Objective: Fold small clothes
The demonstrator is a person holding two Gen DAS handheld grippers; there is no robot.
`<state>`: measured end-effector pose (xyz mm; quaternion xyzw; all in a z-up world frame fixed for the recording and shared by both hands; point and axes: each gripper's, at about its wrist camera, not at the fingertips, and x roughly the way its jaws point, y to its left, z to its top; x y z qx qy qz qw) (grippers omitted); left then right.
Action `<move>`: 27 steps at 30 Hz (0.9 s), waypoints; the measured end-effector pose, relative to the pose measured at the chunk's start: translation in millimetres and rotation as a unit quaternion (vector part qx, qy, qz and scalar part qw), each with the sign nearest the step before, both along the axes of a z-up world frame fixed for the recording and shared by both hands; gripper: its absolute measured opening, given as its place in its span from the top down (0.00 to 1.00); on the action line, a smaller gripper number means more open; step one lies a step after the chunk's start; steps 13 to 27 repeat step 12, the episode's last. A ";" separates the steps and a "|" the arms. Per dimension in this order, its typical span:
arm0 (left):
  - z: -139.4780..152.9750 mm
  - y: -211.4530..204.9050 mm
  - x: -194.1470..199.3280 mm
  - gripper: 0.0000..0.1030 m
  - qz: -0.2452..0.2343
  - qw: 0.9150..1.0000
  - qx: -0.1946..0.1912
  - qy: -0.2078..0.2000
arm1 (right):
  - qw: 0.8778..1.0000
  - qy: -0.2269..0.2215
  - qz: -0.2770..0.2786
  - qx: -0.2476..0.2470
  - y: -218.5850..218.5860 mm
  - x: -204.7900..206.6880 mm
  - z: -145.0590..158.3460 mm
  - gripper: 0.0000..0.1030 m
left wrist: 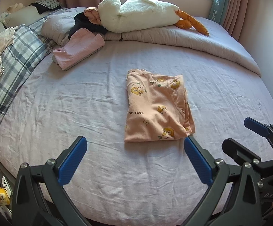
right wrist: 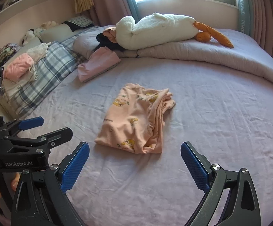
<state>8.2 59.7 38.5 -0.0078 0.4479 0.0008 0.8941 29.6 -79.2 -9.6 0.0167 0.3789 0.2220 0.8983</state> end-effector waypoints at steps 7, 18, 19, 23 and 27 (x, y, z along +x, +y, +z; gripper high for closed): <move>5.7 3.0 -8.1 0.00 0.016 1.000 0.009 -0.006 | 1.000 -0.007 0.005 0.008 0.8 -7.3 4.8 0.06; 5.4 4.0 -9.2 0.00 0.018 1.000 0.008 -0.003 | 1.000 -0.012 0.008 0.009 2.2 -11.3 7.9 0.06; 5.4 4.0 -9.2 0.00 0.018 1.000 0.008 -0.003 | 1.000 -0.012 0.008 0.009 2.2 -11.3 7.9 0.06; 5.4 4.0 -9.2 0.00 0.018 1.000 0.008 -0.003 | 1.000 -0.012 0.008 0.009 2.2 -11.3 7.9 0.06; 5.4 4.0 -9.2 0.00 0.018 1.000 0.008 -0.003 | 1.000 -0.012 0.008 0.009 2.2 -11.3 7.9 0.06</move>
